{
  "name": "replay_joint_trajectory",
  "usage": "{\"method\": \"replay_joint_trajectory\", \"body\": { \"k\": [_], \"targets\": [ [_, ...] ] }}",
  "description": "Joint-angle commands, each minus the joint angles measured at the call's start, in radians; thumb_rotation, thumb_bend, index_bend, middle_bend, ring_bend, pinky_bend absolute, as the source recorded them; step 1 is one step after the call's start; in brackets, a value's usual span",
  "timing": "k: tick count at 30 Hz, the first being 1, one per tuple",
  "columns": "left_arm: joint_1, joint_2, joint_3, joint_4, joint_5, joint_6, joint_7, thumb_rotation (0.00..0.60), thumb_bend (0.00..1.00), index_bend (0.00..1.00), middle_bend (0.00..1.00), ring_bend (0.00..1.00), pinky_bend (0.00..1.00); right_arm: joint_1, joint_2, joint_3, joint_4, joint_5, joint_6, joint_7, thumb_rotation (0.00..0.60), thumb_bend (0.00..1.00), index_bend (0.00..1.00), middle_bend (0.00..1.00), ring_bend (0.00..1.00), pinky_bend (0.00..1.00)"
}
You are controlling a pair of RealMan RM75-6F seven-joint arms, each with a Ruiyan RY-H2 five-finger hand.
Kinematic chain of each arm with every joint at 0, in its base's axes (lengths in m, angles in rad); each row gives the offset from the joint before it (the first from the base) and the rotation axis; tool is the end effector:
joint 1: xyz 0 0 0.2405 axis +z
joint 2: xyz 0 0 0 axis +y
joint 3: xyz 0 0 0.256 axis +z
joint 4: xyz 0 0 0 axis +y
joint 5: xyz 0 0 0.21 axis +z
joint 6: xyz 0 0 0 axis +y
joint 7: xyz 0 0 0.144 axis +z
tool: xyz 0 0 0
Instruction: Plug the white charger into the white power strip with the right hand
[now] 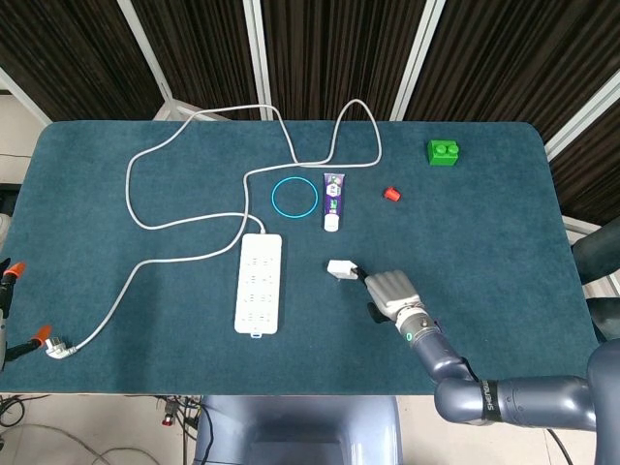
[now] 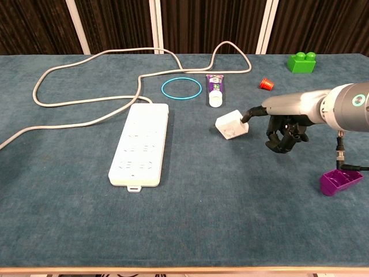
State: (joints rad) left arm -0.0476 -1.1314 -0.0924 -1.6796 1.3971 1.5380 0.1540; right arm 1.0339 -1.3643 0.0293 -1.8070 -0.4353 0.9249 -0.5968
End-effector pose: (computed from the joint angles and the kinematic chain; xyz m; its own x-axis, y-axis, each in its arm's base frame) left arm -0.3109 0.1761 0.1671 0.4565 -0.0557 0.8880 0.8853 0.1274 -0.4472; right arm -0.1273 -0.3265 -0.0051 0.4856 -0.5564 0.6742 -0.8726 -0.2629 0.4116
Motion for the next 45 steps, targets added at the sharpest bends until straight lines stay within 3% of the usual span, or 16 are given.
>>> {"method": "replay_joint_trajectory", "body": {
  "k": [1, 6, 14, 16, 20, 23, 26, 34, 45],
  "targets": [
    [0.0, 0.0, 0.0, 0.0, 0.0, -0.001, -0.001, 0.6, 0.15, 0.1, 0.0, 0.0, 0.0, 0.004, -0.004, 0.006, -0.005, -0.001, 0.005, -0.001, 0.6, 0.62, 0.11, 0.69, 0.76, 0.7],
    [0.001, 0.002, 0.0, 0.0, 0.0, 0.0, -0.006, 0.6, 0.15, 0.1, 0.0, 0.0, 0.0, 0.015, -0.013, 0.026, -0.01, 0.01, 0.019, -0.002, 0.6, 0.62, 0.11, 0.69, 0.76, 0.7],
    [0.002, 0.005, -0.001, 0.0, -0.003, 0.001, -0.009, 0.6, 0.15, 0.1, 0.0, 0.0, 0.0, -0.017, -0.001, 0.115, -0.018, -0.047, 0.109, 0.087, 0.6, 0.62, 0.11, 0.67, 0.73, 0.69],
    [0.002, 0.004, -0.001, 0.0, -0.002, 0.001, -0.008, 0.6, 0.15, 0.1, 0.0, 0.0, 0.0, -0.032, -0.001, 0.132, -0.023, -0.061, 0.143, 0.109, 0.6, 0.58, 0.09, 0.57, 0.62, 0.64],
    [0.002, 0.003, 0.001, -0.001, 0.001, 0.001, -0.007, 0.6, 0.15, 0.1, 0.0, 0.0, 0.0, -0.056, -0.006, 0.143, -0.026, -0.082, 0.172, 0.133, 0.6, 0.37, 0.05, 0.26, 0.3, 0.37],
    [0.002, 0.003, 0.001, -0.001, 0.002, 0.002, -0.007, 0.6, 0.15, 0.1, 0.0, 0.0, 0.0, -0.063, -0.011, 0.138, -0.027, -0.078, 0.172, 0.127, 0.6, 0.25, 0.05, 0.14, 0.19, 0.29],
    [0.003, 0.003, 0.001, -0.002, 0.003, 0.004, -0.007, 0.6, 0.15, 0.1, 0.0, 0.0, 0.0, -0.066, -0.044, 0.13, -0.015, -0.055, 0.22, 0.088, 0.6, 0.2, 0.06, 0.13, 0.18, 0.28],
    [0.0, 0.0, 0.001, 0.0, -0.001, -0.002, 0.0, 0.6, 0.15, 0.1, 0.0, 0.0, 0.0, -0.064, -0.201, 0.155, 0.033, 0.004, 0.363, 0.002, 0.6, 0.2, 0.12, 0.13, 0.18, 0.28],
    [-0.003, 0.005, -0.003, 0.002, -0.013, -0.011, -0.007, 0.6, 0.15, 0.1, 0.0, 0.0, 0.0, -0.027, -0.345, 0.275, 0.177, 0.103, 0.405, -0.075, 0.6, 0.25, 0.2, 0.25, 0.28, 0.28]
  ]
}}
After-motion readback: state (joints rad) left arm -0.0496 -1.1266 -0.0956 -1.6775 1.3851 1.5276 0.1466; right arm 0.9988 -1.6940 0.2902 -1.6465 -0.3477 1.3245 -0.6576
